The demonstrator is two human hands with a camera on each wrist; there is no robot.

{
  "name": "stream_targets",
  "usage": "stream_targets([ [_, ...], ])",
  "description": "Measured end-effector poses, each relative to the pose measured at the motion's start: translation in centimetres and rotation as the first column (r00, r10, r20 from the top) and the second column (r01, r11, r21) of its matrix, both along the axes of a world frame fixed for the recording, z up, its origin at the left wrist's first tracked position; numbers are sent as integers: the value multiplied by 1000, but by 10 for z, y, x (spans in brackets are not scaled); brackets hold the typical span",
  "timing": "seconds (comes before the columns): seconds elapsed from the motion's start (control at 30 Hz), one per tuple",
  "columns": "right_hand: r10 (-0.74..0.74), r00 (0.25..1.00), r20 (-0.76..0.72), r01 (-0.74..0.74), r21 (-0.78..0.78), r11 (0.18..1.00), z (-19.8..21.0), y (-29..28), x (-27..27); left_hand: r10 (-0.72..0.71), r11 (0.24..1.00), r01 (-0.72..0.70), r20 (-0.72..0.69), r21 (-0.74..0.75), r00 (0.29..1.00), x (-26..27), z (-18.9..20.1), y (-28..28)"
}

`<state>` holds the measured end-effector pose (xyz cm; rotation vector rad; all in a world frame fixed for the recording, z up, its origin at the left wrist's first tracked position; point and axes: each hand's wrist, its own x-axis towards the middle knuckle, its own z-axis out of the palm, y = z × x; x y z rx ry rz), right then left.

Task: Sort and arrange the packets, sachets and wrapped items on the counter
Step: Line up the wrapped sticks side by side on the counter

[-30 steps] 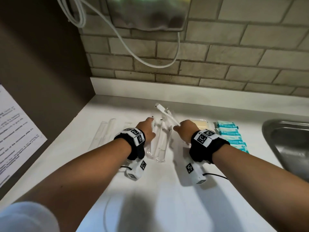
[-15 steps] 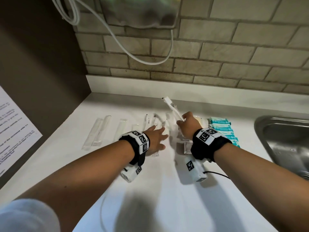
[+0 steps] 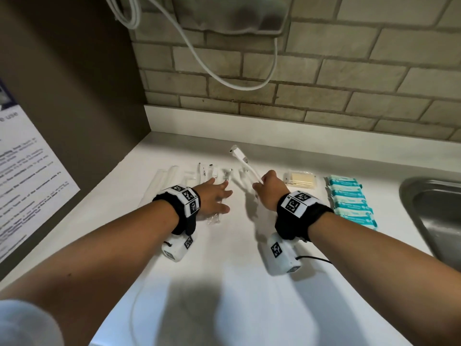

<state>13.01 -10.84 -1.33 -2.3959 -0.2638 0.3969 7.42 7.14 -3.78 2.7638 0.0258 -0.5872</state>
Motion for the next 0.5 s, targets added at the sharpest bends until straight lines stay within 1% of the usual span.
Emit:
stream_targets([
  [0.07, -7, 1000, 0, 7, -1, 1000, -2, 7, -3, 15, 999, -13, 49, -35, 999, -1, 0, 1],
  [0.13, -17, 1000, 10, 17, 20, 1000, -3, 12, -7, 29, 998, -21, 159, -54, 987, -2, 5, -4],
  [0.17, -24, 1000, 17, 23, 40, 999, -3, 14, -8, 70, 994, -49, 220, -99, 973, -2, 9, -8],
  [0.2, -33, 999, 30, 31, 64, 997, -4, 16, -8, 139, 978, -90, 261, -190, 955, -2, 14, -12],
  [0.27, -59, 997, 44, 53, 128, 990, -4, 19, -7, 280, 892, -158, 243, -423, 929, 2, 21, -20],
  [0.3, -82, 996, 38, 74, 176, 982, -3, 22, -6, 317, 842, -170, 215, -512, 924, 5, 24, -23],
  [0.33, -104, 994, 24, 96, 227, 969, -2, 23, -5, 357, 775, -190, 170, -603, 918, 7, 27, -27],
  [0.37, -127, 992, 5, 121, 272, 955, 1, 24, -6, 400, 683, -217, 108, -697, 910, 9, 30, -31],
  [0.4, -147, 989, -16, 145, 310, 940, 3, 25, -6, 431, 594, -243, 48, -766, 901, 10, 35, -34],
  [0.43, -154, 987, -44, 160, 340, 927, 6, 26, -7, 459, 534, -255, 23, -806, 888, 12, 38, -36],
  [0.47, -152, 986, -70, 167, 362, 917, 7, 26, -8, 474, 513, -256, 21, -819, 880, 16, 38, -36],
  [0.5, -141, 986, -88, 163, 360, 919, 8, 26, -9, 486, 513, -259, 29, -818, 874, 18, 39, -37],
])
